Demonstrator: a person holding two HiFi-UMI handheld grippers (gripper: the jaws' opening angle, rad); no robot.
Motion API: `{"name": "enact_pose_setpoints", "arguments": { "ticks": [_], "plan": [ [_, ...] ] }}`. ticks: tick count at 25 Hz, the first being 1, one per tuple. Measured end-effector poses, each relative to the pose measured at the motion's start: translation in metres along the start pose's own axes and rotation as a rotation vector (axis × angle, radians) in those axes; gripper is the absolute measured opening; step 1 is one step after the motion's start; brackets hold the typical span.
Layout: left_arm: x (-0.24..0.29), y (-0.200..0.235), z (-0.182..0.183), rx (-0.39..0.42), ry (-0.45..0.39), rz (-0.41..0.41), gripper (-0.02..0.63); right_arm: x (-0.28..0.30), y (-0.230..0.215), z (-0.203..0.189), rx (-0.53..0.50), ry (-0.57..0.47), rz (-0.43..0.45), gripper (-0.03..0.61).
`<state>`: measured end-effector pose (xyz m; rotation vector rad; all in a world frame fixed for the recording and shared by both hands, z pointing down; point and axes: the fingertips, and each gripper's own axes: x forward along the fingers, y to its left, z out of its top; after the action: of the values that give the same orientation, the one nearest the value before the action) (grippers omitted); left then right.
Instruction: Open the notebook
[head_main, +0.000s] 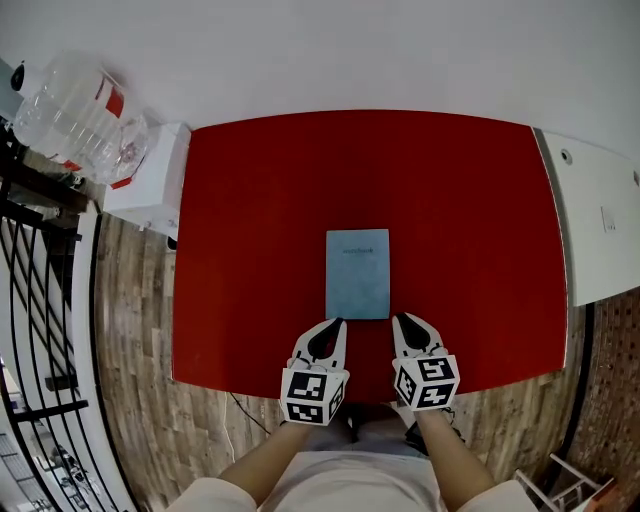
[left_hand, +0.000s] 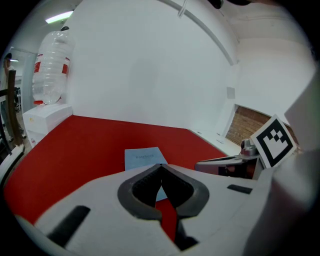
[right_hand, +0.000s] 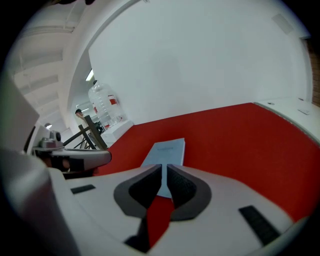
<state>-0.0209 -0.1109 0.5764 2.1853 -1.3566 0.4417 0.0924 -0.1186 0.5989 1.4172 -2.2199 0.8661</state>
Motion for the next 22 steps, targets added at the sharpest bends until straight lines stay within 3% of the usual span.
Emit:
{"name": "enact_pose_setpoints", "arguments": {
  "ticks": [3,10,22],
  "plan": [
    [0.004,0.003,-0.011,-0.004,0.022,-0.002,0.006,0.016,-0.004,-0.013,0.027,0.038,0.003,0.063],
    [0.014,0.010,-0.034,-0.021,0.069,-0.006,0.006,0.057,-0.021,-0.031,0.092,0.120,-0.006,0.107],
    [0.019,0.018,-0.047,-0.041,0.096,0.011,0.006,0.090,-0.025,-0.050,0.159,0.245,0.087,0.114]
  ]
}}
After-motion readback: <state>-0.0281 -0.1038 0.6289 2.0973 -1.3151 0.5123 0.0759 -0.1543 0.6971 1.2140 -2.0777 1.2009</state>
